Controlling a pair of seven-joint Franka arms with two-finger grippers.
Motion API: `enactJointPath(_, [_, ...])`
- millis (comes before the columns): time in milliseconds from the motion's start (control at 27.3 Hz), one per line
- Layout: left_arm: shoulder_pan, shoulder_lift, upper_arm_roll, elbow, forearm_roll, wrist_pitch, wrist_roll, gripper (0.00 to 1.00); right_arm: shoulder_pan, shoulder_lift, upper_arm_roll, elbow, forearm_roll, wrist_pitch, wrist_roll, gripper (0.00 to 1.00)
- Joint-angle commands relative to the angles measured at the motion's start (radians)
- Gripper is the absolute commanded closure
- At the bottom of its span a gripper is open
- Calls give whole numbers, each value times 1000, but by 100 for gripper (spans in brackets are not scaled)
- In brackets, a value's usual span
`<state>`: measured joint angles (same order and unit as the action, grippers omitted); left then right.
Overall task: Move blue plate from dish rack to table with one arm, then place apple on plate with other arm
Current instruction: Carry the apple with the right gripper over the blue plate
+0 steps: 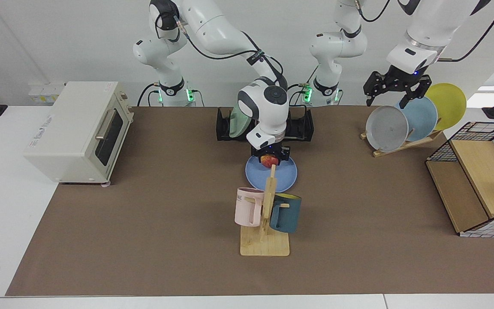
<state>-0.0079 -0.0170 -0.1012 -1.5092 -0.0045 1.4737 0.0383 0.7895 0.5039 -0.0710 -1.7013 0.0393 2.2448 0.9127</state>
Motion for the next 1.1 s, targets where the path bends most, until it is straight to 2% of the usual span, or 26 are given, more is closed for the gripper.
enactJointPath(0, [-3,-8,3,7,17,-23,-1,0,-13,62,5,86,13,-17,18,100])
enactJointPath(366, [-3,-9,1,9,15,-21,-1,0,-35,70,5,95,11,-19,8,99])
enactJointPath(403, [-3,-11,3,7,15,-23,-1,0,-35,70,7,95,11,-19,8,88])
enactJointPath(440, [-3,-12,3,7,15,-23,-1,0,-36,70,7,95,14,-19,8,66])
enactJointPath(513, [-3,-12,3,7,15,-23,-1,0,-36,70,7,95,17,-20,18,2])
enactJointPath(843, [-3,-14,3,7,14,-23,-1,0,-42,31,-6,150,74,-157,15,0])
enactJointPath(1063, [-3,-14,3,6,12,-23,-1,0,-76,-74,-7,147,77,-228,-37,0])
